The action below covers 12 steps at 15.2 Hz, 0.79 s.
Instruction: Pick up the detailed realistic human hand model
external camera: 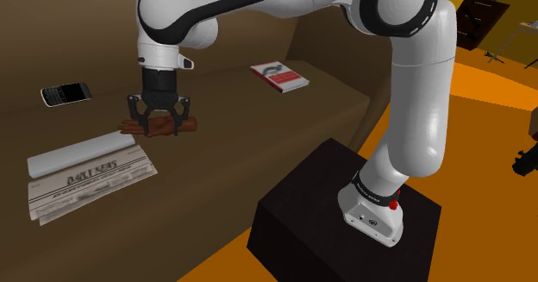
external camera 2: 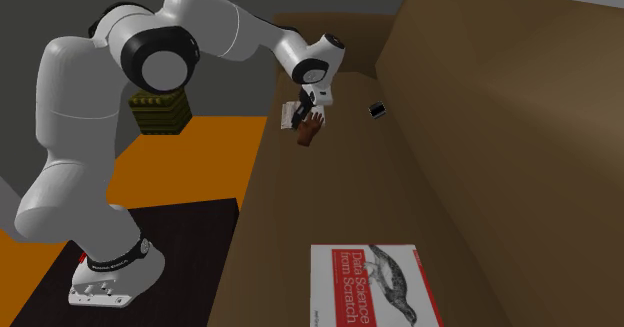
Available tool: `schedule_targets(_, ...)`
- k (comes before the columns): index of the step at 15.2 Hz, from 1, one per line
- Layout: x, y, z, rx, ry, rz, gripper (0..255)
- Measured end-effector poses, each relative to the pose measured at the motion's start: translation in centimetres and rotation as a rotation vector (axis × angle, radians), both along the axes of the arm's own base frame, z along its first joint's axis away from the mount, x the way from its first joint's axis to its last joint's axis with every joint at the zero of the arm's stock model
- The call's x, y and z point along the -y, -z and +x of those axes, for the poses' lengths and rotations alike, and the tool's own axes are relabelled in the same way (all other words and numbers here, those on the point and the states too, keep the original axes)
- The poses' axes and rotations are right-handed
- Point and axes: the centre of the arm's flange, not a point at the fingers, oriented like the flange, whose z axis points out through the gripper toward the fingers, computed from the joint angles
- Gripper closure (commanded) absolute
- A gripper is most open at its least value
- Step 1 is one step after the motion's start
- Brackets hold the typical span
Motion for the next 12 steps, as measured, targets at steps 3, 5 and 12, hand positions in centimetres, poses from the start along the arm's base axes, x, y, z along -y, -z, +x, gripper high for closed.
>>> schedule_targets(3, 0.2, -1.5, 0.0, 0.000, 0.000, 0.000, 255)
schedule_targets(5, 0.2, -2.5, 0.0, 0.000, 0.000, 0.000, 255)
schedule_targets(12, 0.2, -6.2, -0.1, 0.000, 0.000, 0.000, 255)
